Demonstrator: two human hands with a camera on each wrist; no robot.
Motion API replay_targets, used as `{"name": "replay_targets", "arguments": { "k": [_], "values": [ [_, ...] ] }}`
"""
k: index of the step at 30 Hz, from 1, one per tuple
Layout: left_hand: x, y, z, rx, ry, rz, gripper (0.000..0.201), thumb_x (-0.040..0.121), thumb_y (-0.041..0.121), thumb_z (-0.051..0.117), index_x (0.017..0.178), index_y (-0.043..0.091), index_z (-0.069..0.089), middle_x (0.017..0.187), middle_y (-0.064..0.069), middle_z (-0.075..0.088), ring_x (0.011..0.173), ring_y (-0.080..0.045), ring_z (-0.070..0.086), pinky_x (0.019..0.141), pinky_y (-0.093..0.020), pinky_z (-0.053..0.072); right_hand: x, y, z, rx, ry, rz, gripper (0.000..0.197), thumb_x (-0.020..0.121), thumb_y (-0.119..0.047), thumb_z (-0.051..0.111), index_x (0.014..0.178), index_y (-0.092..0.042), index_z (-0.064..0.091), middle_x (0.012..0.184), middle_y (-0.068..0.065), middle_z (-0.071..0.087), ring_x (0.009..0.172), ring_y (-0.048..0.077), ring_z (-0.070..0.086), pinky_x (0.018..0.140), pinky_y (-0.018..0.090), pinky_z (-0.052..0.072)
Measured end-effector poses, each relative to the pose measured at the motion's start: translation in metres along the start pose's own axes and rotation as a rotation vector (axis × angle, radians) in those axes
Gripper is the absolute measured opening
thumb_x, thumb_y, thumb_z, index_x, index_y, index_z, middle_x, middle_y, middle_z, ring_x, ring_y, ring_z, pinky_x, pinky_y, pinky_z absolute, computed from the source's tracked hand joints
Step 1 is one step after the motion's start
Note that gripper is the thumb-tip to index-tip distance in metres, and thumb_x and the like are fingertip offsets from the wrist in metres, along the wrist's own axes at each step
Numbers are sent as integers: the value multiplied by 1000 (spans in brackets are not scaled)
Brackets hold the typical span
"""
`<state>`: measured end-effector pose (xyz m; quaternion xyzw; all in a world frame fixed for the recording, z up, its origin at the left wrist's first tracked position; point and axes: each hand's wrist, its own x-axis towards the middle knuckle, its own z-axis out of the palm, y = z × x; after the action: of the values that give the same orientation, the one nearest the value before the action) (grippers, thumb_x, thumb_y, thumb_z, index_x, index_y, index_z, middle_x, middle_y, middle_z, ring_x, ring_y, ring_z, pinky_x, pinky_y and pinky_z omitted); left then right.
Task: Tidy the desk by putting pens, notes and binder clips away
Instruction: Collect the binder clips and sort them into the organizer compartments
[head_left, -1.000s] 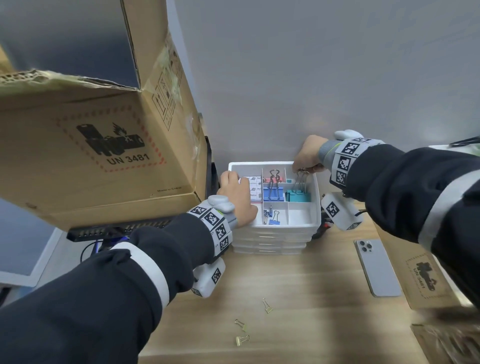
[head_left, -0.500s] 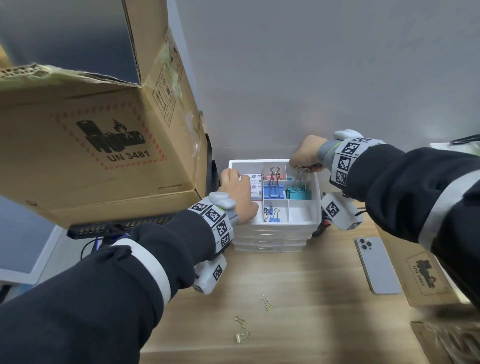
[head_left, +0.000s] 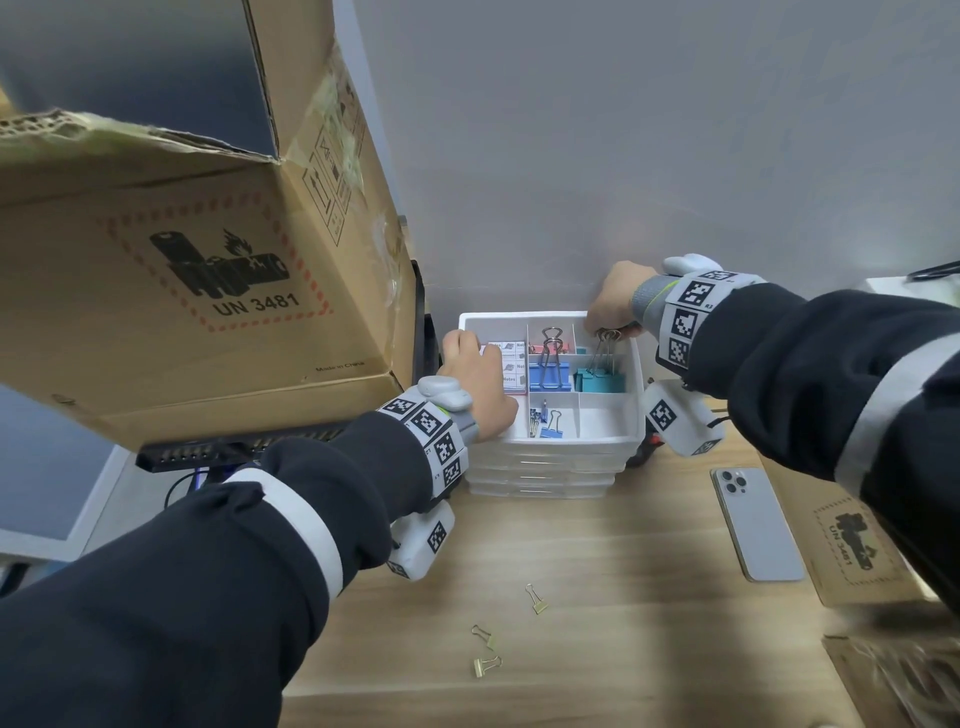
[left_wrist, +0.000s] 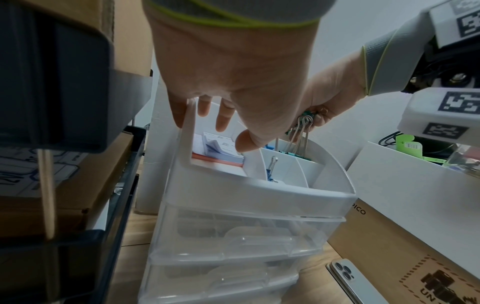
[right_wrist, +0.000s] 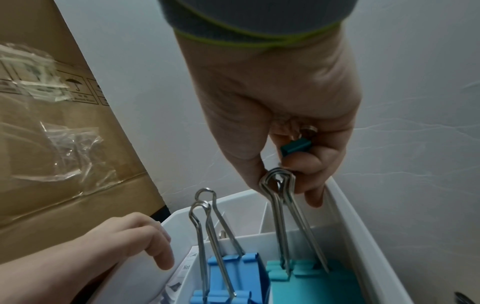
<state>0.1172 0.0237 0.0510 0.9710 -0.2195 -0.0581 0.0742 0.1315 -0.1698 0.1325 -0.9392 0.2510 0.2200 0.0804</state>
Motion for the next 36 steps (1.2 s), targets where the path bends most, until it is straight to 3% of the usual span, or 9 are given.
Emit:
{"name": "replay_targets", "arguments": {
  "k": [12,15,17,20,24,27,31,34,36],
  "values": [
    [1,0,0,8,-5,7,28,81,25,56,106,12,54,122,-9,42,124,-28,31,93,-39,48,1,-3,-4,-148,-17,-43,18,86,-8,60,69,-10,65,63,4,62,62,22,56,53,24,43],
    [1,0,-1,16,-4,9,30,82,27,57,107,12,55,122,-10,42,124,-28,32,94,-39,47,1,-5,-4,-143,-34,-14,14,82,-8,61,72,-10,71,32,0,52,72,25,68,68,25,54],
    [1,-1,-1,15,0,15,32,82,29,58,109,11,55,123,-10,43,125,-29,32,94,-39,47,2,-6,-4,-116,-31,-24,19,82,-8,61,90,-9,77,36,0,54,88,25,73,82,28,58],
    [2,-2,-1,10,2,20,33,83,29,58,109,11,55,123,-10,43,125,-29,32,94,-37,45,2,-6,-4,-85,-12,-13,16,82,-8,61,89,-12,75,32,-1,51,78,25,67,80,26,56],
    [2,-3,-1,11,-2,19,31,83,28,57,109,11,55,122,-10,43,123,-28,33,92,-36,45,3,-5,-4,-17,-4,16,22,78,-5,67,96,-3,78,70,5,75,83,23,73,89,34,59],
    [3,-3,0,15,-4,19,30,83,28,57,109,12,55,121,-10,43,123,-28,33,93,-37,45,1,-4,-4,5,17,27,19,77,-6,66,91,-11,78,47,1,63,72,24,65,87,31,59],
    [2,-3,0,19,-10,11,29,82,25,57,108,12,55,121,-9,43,123,-27,33,92,-37,46,-3,-2,-2,53,31,25,12,78,-6,66,81,-12,76,83,5,78,77,21,74,84,32,60],
    [1,-2,0,26,-21,5,23,81,24,57,100,12,51,119,-10,42,121,-27,34,92,-38,47,-5,1,-1,97,27,24,13,81,-5,63,72,-10,70,65,5,73,62,21,70,70,28,58],
    [-2,0,-2,42,-38,0,22,80,25,57,94,14,45,118,-10,41,119,-27,35,90,-39,48,-5,5,-1,157,43,19,11,84,-5,61,87,-4,72,80,10,76,70,25,74,74,31,60]
  ]
}}
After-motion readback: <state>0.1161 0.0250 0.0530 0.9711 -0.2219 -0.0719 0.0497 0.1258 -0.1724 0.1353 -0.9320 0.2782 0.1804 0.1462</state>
